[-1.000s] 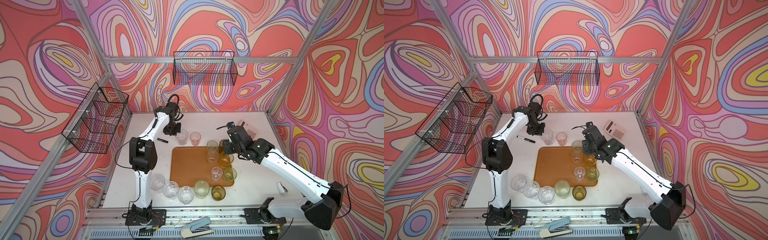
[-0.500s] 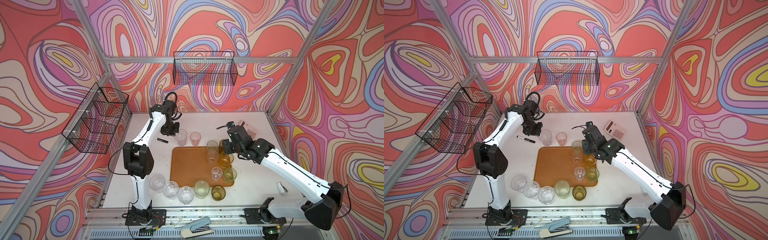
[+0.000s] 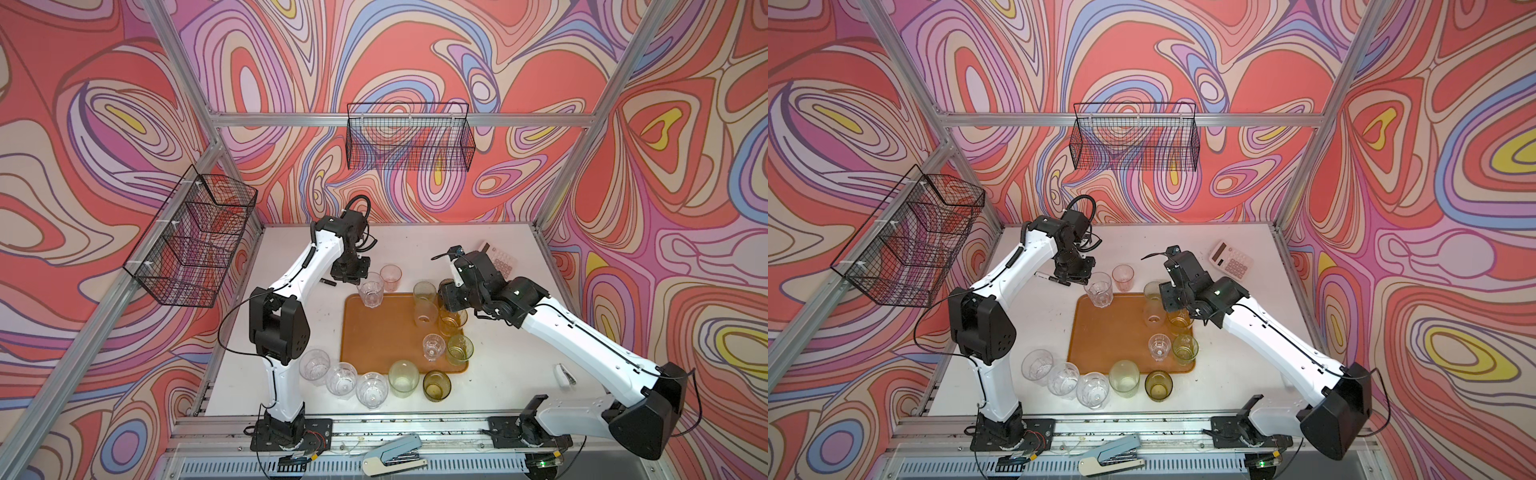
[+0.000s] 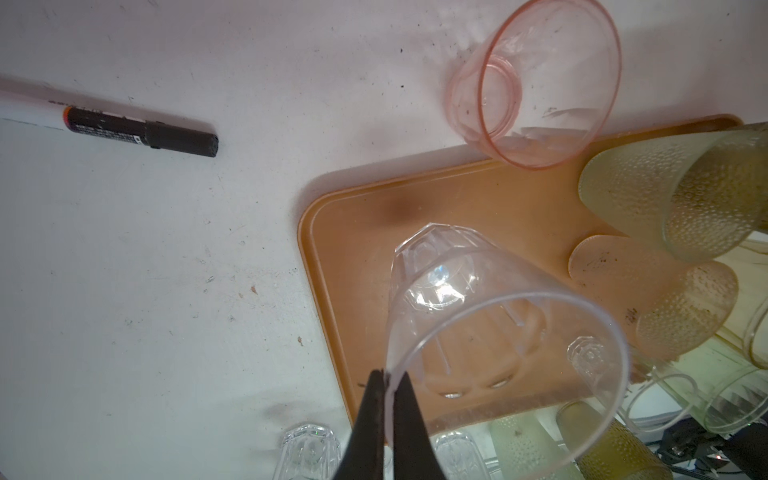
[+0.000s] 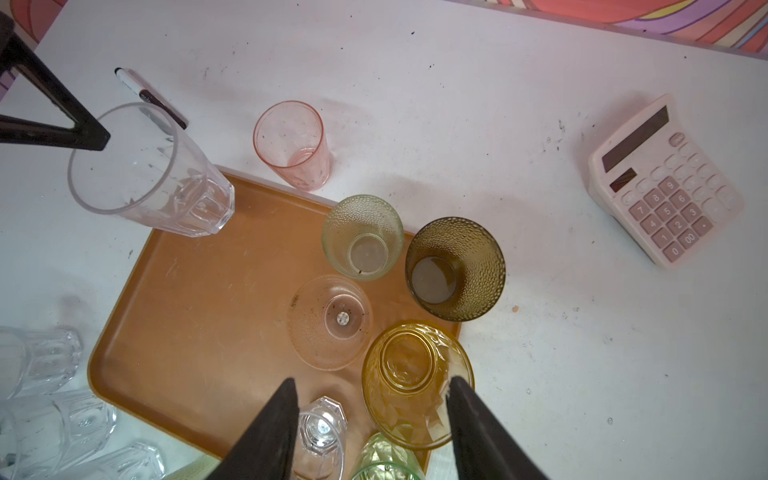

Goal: Place the glasses into the tray
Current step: 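Lift the clear glass with the left gripper and carry it over the tray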

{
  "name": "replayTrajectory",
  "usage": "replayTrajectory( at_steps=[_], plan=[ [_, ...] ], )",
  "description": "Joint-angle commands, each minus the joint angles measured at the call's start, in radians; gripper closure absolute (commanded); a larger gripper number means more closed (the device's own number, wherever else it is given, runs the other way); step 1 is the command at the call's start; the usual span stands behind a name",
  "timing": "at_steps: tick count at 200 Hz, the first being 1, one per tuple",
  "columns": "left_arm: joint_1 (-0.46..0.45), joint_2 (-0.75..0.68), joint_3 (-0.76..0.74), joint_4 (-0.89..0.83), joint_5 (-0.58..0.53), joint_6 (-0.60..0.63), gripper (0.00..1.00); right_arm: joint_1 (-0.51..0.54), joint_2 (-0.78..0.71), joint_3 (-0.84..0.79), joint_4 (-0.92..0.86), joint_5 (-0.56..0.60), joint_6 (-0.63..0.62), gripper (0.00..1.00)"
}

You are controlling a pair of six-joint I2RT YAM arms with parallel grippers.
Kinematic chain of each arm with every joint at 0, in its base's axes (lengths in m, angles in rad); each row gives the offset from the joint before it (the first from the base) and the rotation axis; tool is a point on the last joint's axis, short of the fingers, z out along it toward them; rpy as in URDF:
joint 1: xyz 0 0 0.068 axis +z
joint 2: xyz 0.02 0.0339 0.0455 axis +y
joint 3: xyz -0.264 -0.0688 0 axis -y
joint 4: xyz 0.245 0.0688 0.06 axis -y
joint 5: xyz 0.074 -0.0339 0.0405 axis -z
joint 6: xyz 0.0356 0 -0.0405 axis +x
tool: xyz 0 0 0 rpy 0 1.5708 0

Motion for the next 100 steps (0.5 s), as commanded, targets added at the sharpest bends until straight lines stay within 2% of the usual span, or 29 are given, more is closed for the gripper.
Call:
replayTrajectory(
  at_steps=[1,100],
  plan=[
    [-0.016,-0.044,-0.018,-0.022,-0.004,-0.016,1.00,-0.005,0.002,0.009,-0.015,-0.019,-0.008,0.39],
    [-0.081,0.003,-0.030,0.047,0.031,-0.069,1.00,-0.005,-0.060,-0.008,-0.013,0.006,-0.004,0.36]
  ],
)
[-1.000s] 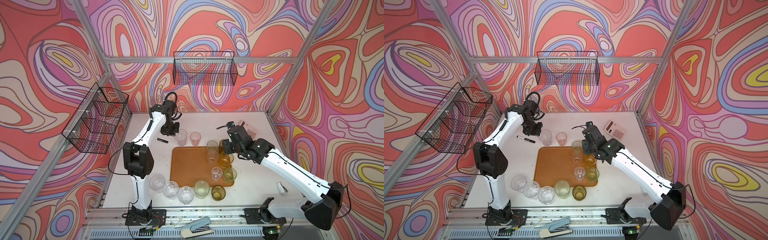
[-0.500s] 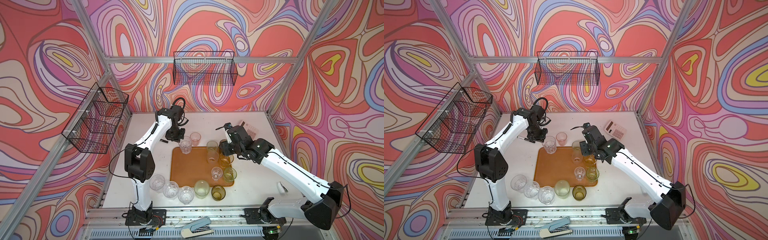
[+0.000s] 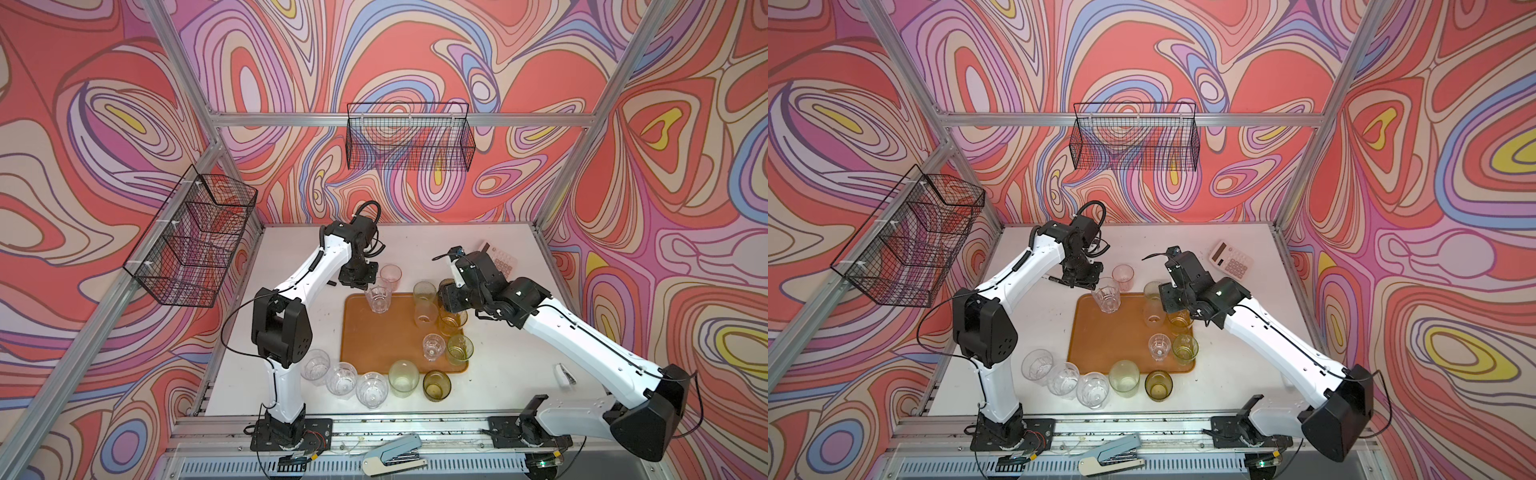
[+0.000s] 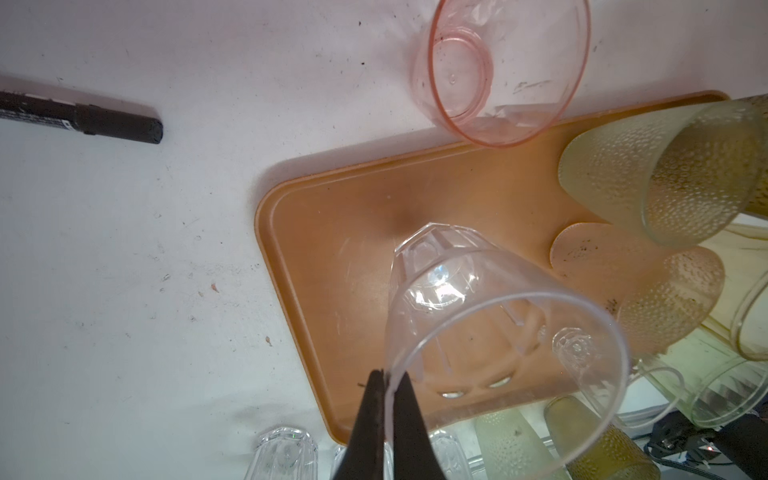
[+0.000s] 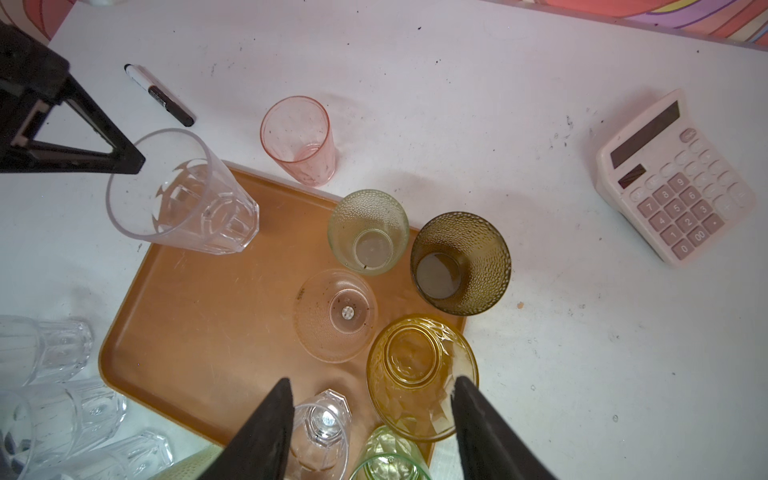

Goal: Place the glasses into the tray
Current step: 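Lift the clear glass with the left gripper and carry it over the tray, then lower the clear glass onto the tray edge nearest the pink glass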

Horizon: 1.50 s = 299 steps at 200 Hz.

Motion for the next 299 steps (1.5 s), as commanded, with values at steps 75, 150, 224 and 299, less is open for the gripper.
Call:
replayTrajectory(
  at_steps=[75,150,224,299],
  plan=[
    [-0.068,0.071,0.044,0.033,0.025,-0.043,1.00,-0.005,-0.033,-0.010,-0.004,-0.006,0.001,0.36],
    [-0.097,0.127,0.072,0.054,-0.004,-0.055,1.00,-0.005,-0.032,-0.014,-0.006,0.005,0.003,0.35],
    [-0.102,0.175,0.115,0.056,-0.008,-0.054,1.00,-0.006,-0.028,-0.019,-0.001,0.004,0.005,0.34],
    [-0.103,0.205,0.137,0.051,-0.009,-0.054,1.00,-0.005,-0.030,-0.022,0.002,0.008,0.004,0.34]
  ],
)
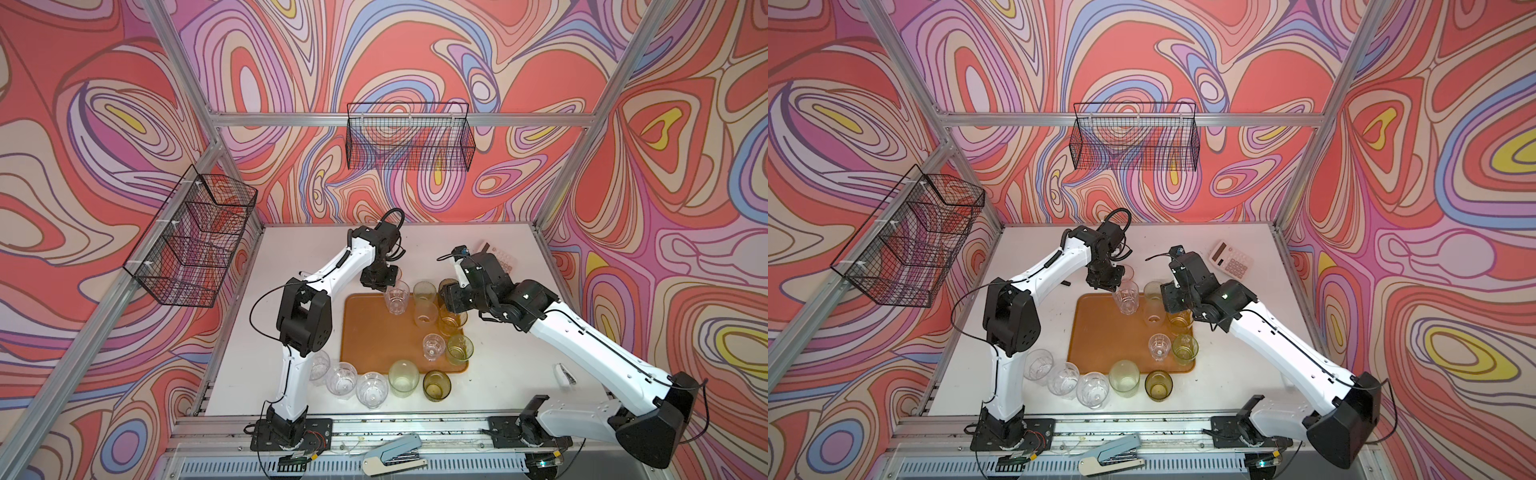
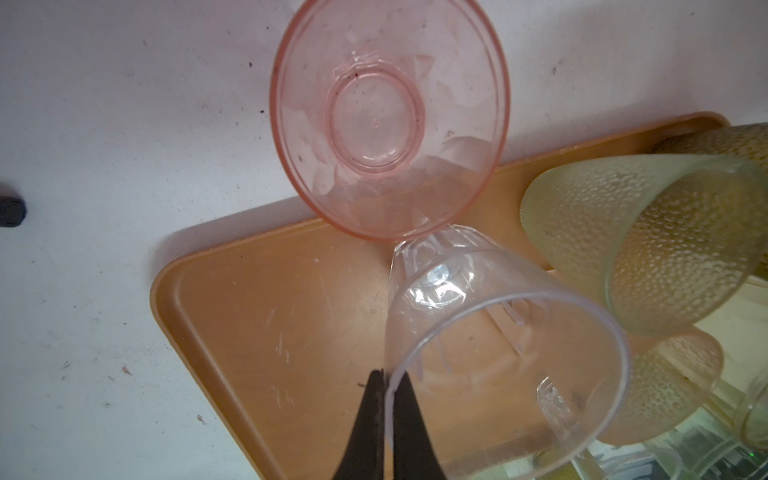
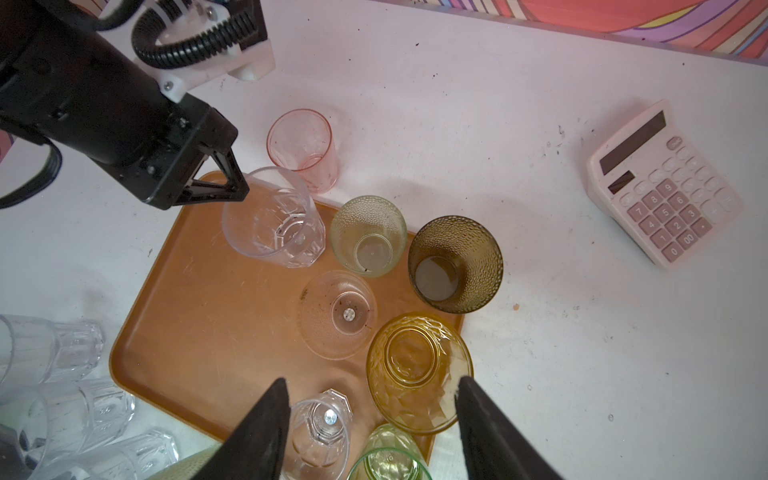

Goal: Place the glasses into the tray
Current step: 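Lower the clear glass onto the tray edge nearest the pink glass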

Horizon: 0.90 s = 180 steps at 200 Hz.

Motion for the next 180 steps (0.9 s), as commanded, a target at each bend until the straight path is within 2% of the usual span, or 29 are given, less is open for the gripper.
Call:
replayTrajectory(
  at_steps=[1,100,180],
  plan=[
    [-0.008,0.029,0.033,-0.016,-0.004,-0.008,1.00,-0.005,0.000,-0.014,0.001,0.006,0.003,0.34],
    [-0.011,0.057,0.048,-0.020,0.005,-0.007,1.00,-0.004,0.004,-0.014,0.005,0.012,0.000,0.34],
    [-0.011,0.065,0.055,-0.026,0.005,-0.011,0.92,-0.005,0.001,-0.017,0.005,0.014,0.001,0.34]
  ],
)
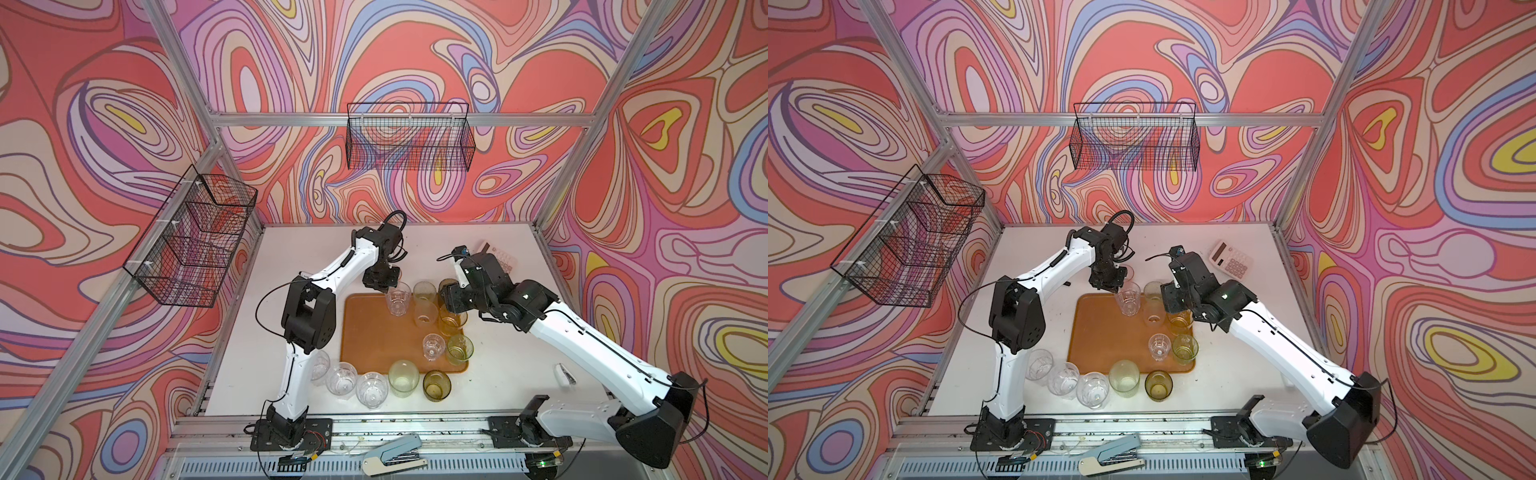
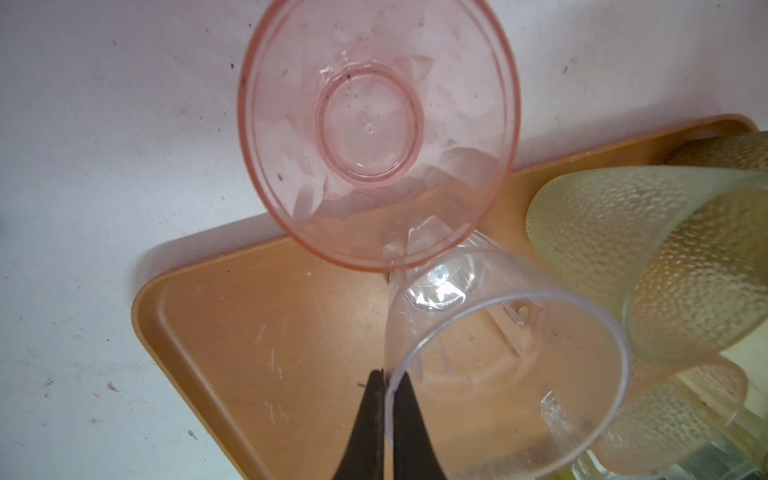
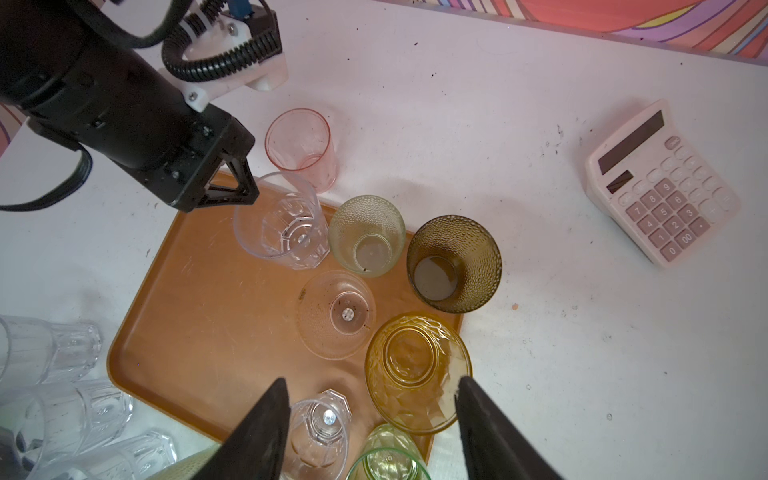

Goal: Place the glasses into the tray
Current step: 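Lower the clear glass onto the tray edge nearest the pink glass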

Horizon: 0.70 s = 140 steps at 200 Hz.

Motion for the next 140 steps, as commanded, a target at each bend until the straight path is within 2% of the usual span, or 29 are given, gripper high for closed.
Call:
replayTrajectory(
  at_steps=[1,78,140],
  plan=[
    [-0.005,0.021,0.027,-0.025,0.004,-0.011,0.92,-0.005,0.001,-0.013,0.004,0.010,0.001,0.34],
    [-0.005,0.007,0.032,-0.027,0.018,-0.015,0.77,-0.006,-0.001,-0.018,0.010,0.006,0.004,0.34],
    [-0.005,-0.027,0.066,-0.045,0.021,-0.011,0.68,-0.005,-0.005,-0.019,0.005,0.001,-0.005,0.34]
  ],
)
